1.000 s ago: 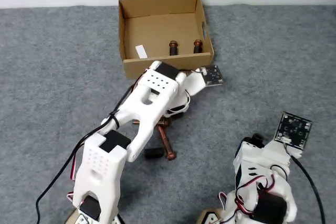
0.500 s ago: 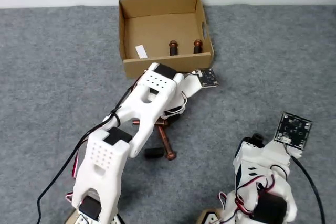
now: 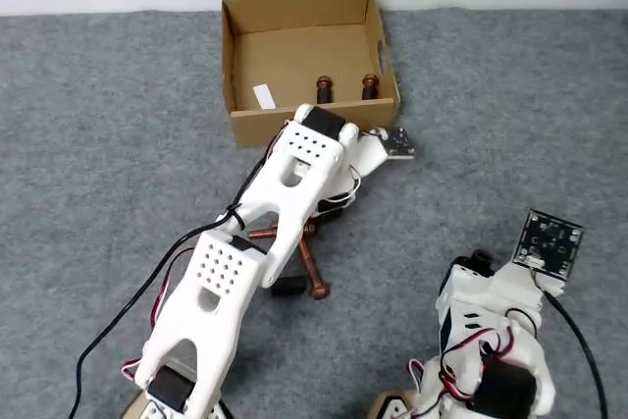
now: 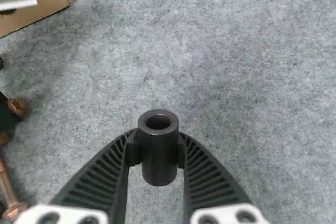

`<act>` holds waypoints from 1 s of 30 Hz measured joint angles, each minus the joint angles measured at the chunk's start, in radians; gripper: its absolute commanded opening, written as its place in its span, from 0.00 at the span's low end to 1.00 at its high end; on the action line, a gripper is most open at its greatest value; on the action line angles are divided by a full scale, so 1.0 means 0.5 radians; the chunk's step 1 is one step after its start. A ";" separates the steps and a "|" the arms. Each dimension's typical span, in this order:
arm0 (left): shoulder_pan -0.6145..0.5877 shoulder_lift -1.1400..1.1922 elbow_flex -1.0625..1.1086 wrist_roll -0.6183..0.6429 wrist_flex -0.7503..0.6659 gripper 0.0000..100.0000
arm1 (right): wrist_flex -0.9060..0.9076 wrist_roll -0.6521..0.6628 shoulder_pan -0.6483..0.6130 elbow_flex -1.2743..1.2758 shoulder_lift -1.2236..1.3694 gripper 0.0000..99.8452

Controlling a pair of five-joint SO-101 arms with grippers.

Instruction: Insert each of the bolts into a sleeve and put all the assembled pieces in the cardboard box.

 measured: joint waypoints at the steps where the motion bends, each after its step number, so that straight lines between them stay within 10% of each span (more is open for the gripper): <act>1: 0.000 -0.003 -0.009 0.031 0.000 0.00 | 0.000 0.000 0.000 0.000 0.000 0.01; 30: 0.015 -2.507 2.025 0.936 -0.196 0.00 | 0.000 0.000 0.000 0.000 0.000 0.01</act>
